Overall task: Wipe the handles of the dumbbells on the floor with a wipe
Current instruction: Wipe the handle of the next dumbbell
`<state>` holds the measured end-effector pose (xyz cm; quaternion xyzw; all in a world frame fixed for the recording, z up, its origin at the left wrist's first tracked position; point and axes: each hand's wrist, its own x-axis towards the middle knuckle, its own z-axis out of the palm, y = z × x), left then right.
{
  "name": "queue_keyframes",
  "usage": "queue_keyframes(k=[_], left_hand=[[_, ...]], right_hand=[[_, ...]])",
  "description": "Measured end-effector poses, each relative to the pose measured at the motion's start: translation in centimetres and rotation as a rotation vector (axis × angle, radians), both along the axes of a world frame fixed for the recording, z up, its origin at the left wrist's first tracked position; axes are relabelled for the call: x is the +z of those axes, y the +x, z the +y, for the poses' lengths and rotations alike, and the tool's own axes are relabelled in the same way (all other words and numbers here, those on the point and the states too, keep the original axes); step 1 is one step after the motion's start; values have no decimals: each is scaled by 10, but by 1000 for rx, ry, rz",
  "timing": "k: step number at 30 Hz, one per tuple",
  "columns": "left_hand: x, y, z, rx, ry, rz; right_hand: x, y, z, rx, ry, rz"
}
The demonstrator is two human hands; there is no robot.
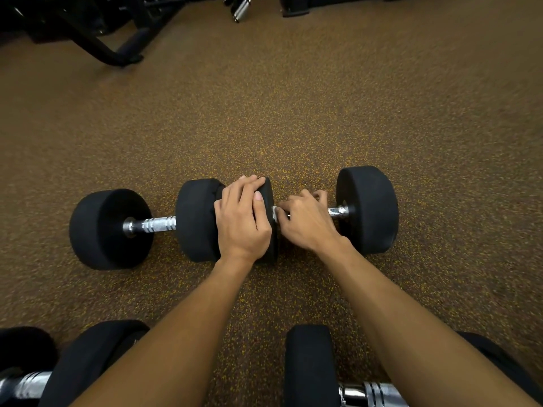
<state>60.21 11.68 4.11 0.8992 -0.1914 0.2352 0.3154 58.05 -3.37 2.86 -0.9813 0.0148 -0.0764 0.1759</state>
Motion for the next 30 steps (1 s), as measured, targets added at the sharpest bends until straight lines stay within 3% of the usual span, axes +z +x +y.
queue_keyframes(k=[9,17,22,30], left_hand=[[-2,1,-1,10,-6,-4],[-1,1,-1,9,-17,8],[-1,1,-1,1,-16,7],[-2,0,0,11,-18,-1]], right_hand=[[-10,-6,-7,-76,141,-107],[-17,-23,-2,-36,125,-349],[-8,-17,3,-99,231,-241],[-17,-28,-15,-120,176,-340]])
